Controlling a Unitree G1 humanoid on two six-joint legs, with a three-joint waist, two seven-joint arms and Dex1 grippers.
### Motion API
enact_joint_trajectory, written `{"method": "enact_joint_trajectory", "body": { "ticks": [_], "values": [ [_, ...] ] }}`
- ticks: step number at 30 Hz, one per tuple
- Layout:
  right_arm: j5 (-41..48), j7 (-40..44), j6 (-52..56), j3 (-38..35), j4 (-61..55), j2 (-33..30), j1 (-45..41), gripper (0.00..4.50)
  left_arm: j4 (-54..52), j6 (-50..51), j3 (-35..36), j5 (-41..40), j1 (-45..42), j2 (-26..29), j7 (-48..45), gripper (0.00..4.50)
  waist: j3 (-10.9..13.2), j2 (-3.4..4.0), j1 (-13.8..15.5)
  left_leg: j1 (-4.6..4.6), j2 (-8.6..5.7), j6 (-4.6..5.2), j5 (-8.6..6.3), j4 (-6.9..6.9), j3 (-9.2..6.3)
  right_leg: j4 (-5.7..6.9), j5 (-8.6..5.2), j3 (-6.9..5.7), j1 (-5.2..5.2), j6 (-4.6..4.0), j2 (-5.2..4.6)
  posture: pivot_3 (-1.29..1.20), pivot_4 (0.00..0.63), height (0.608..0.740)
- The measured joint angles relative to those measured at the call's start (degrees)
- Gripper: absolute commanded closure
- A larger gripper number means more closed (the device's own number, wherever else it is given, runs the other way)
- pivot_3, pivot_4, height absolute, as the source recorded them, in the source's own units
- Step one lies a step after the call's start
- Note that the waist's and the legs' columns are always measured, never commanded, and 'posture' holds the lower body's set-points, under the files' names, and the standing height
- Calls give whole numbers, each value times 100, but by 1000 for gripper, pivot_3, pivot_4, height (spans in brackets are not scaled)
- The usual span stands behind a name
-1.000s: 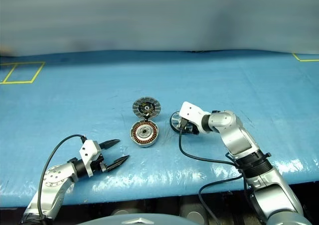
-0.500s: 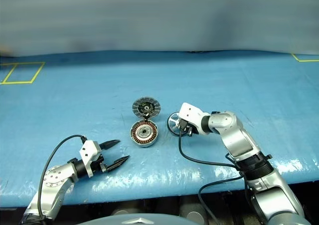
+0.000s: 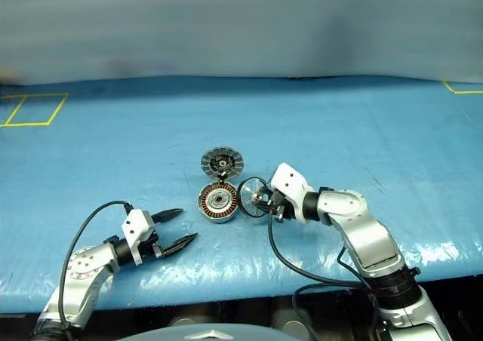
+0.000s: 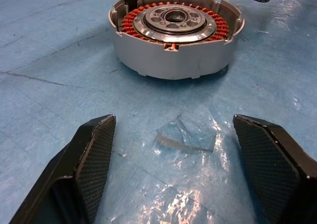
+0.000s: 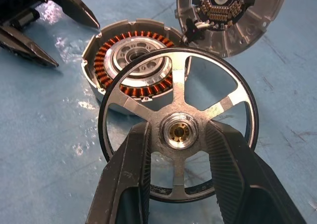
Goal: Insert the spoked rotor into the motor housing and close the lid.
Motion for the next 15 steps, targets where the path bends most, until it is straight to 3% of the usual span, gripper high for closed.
{"method": "enact_joint_trajectory", "body": {
  "ticks": [7,15],
  "values": [
    [460,-198,147,-13,-211,347,-167,3168,26,-7,-17,0,-116,-1,-55,450,0,0,-4,0,-1,0,1,0,0,-3,0,-1,-6,0,0,0,150,740],
    [410,-294,111,628,183,551,-595,3168,61,-80,-55,0,-164,-19,-137,450,0,0,-6,0,-1,-5,4,0,0,-4,0,-1,-7,0,0,0,150,740]
  ]
}}
